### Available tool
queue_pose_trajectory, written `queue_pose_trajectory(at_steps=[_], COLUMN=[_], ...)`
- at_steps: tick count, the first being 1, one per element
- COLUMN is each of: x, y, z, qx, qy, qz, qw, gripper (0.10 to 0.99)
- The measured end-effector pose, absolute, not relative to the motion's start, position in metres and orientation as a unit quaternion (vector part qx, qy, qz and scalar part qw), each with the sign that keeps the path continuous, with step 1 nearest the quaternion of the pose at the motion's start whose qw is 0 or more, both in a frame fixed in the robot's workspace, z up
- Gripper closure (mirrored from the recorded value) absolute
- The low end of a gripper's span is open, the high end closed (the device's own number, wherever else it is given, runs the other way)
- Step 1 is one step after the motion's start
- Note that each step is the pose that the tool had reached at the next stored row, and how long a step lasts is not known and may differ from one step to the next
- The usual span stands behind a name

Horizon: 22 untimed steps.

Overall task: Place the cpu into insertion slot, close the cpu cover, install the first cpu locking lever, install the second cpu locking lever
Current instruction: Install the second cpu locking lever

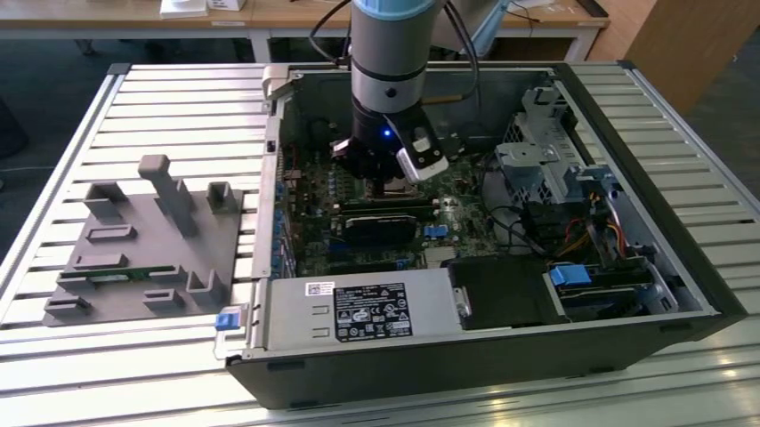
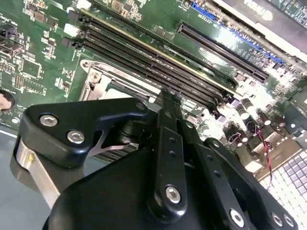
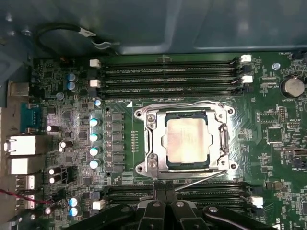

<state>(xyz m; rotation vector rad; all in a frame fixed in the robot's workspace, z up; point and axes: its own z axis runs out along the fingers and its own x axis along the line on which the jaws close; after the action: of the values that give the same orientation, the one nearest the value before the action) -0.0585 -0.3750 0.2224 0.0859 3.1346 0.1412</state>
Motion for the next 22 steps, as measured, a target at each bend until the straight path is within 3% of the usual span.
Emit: queue_pose_trajectory(at_steps=[10, 22], x=[-0.059, -0.066], y=[-0.375, -0.389], z=[0.214, 0.213], qx=[0.027, 0.022], qy=[0.999, 0.997], qz=[0.047, 0.078], qw=[0.001, 0.000], gripper=[0.980, 0.980])
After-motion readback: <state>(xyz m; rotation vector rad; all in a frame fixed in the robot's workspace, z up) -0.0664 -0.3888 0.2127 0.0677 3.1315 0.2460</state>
